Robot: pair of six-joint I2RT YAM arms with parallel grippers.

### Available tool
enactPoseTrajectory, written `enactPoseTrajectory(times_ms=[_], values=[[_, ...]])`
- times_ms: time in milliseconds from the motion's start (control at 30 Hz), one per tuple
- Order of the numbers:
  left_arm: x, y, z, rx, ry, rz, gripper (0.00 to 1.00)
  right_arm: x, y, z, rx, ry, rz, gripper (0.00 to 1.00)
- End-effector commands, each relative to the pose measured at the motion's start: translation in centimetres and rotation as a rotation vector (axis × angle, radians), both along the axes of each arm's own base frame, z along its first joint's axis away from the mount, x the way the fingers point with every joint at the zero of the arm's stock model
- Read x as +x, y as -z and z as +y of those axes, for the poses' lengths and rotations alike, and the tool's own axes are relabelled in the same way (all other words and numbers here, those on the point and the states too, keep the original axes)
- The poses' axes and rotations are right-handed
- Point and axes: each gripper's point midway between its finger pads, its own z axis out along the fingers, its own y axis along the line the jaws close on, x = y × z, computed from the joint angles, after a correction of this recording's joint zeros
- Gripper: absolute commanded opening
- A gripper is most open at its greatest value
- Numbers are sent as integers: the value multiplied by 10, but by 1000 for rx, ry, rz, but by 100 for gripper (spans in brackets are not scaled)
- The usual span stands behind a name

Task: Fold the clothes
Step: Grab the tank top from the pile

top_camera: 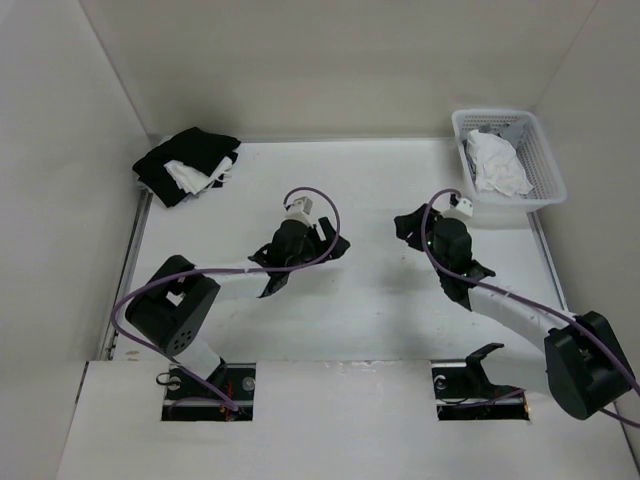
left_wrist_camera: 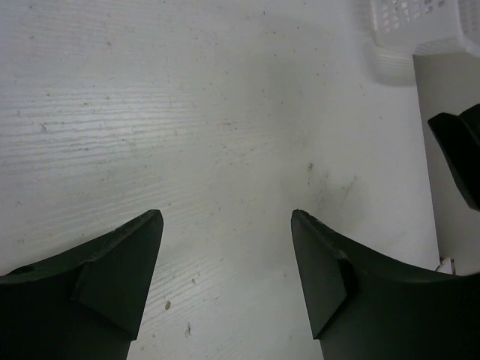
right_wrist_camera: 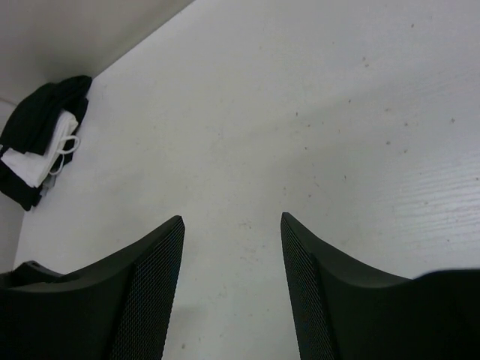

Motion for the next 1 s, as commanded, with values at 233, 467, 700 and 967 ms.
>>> enactPoseTrajectory(times_ms=[233, 467, 700, 967], values=[[-25, -45, -22, -106, 123, -203, 51, 44, -82, -45, -51, 170, -89, 0], [-33, -40, -31, -82, 155, -228, 25, 123, -116, -189, -101, 522, -52, 13], [-27, -36, -23, -79, 129, -231, 46, 222, -58, -257, -123, 485, 83, 56], [-19, -23, -23, -64, 118, -209, 51, 278, -28, -249, 50, 330, 44, 61]])
